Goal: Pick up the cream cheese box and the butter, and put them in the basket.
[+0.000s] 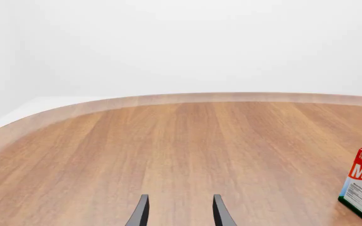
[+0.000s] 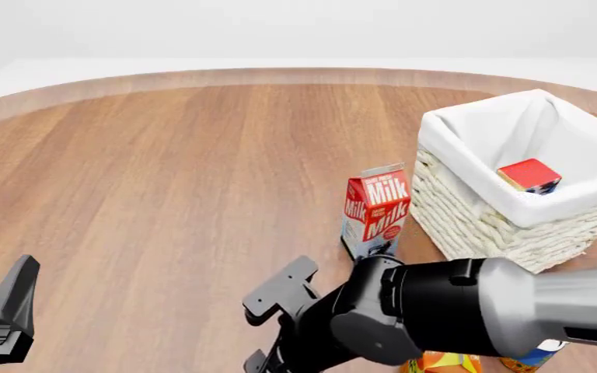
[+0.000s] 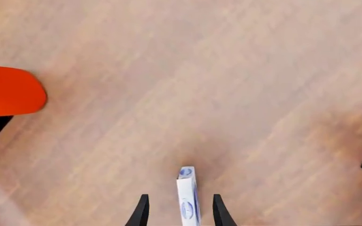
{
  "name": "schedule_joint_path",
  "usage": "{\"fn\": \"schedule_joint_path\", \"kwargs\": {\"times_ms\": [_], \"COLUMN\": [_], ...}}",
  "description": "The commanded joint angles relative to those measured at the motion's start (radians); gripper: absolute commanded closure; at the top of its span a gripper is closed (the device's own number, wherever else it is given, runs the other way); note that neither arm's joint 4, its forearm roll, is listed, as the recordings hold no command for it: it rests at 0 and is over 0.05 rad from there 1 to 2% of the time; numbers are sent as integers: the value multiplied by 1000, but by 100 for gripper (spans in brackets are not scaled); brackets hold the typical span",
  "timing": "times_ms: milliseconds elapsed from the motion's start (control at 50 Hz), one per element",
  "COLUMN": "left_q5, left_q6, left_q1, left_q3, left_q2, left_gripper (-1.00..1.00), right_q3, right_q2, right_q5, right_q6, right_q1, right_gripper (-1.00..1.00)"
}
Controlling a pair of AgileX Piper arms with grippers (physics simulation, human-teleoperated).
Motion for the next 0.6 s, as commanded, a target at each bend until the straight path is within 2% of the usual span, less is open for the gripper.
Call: {"fn": "schedule_joint_path", "kwargs": {"times_ms": [20,420,600], "left_q5": [0,0,0], "left_q6": [0,0,0], "left_q1": [0,0,0], "left_q3": [0,0,0], "left_q2": [0,0,0], "left_gripper": [-100,-100,-100], "right_q3": [21,48,57], "right_q2": [6,29,44], "right_q5": [-23,-65,-89], "right_q6": [12,16,35], "right_q1": [-2,-20,-10], "right_gripper": [-100,-100,-100]}}
